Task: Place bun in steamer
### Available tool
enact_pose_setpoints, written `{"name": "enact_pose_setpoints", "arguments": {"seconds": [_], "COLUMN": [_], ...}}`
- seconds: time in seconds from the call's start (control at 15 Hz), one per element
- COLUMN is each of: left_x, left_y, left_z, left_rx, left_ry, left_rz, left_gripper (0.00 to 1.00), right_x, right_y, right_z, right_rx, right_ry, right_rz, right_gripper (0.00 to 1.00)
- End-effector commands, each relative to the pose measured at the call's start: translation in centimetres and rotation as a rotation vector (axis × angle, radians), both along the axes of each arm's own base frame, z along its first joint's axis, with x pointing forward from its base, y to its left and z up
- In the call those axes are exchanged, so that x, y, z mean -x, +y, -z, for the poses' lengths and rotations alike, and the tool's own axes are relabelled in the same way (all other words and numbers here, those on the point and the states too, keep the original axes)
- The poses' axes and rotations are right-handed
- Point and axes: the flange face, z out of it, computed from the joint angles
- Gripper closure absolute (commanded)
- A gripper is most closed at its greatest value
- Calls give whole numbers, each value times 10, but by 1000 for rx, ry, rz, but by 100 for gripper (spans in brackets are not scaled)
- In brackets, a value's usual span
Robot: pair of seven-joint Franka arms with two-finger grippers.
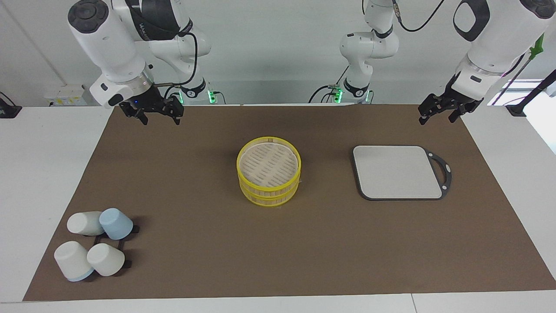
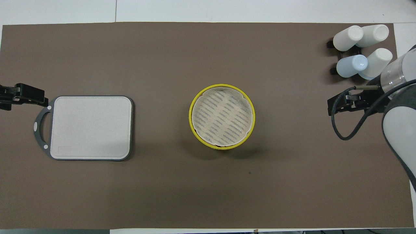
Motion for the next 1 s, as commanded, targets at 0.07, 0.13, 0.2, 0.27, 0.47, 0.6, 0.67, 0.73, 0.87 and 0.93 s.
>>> {"name": "enact_pose_setpoints", "arguments": {"seconds": [0.07,0.13,0.2,0.27,0.47,0.6,0.67,0.73,0.87,0.93], "left_x": [6,6,6,6,6,6,6,6,6,6], "left_y": [2,2,2,1,2,2,2,2,2,2], "left_z": [-5,-5,-5,-4,-4,-4,-4,-4,-4,-4], "left_rx": [13,13,13,13,14,14,14,14,14,14], "left_ry": [3,8,9,11,10,10,10,10,9,9], "left_rz": [14,16,16,19,37,37,37,37,37,36], "left_gripper": [0,0,0,0,0,0,0,0,0,0], "right_x": [15,13,10,4,1,0,-2,-5,-6,-6], "right_y": [-8,-8,-8,-9,-11,-16,-18,-22,-48,-60], "right_z": [6,6,5,4,3,3,2,3,-1,-1], "right_rx": [-9,-10,-13,-9,-3,-11,-12,-13,-14,-12], "right_ry": [1,-9,-32,-68,-77,-84,-92,-90,-90,-90], "right_rz": [10,7,7,9,-1,-63,-82,-77,-31,-10], "right_gripper": [0,0,0,0,0,0,0,0,0,0]}}
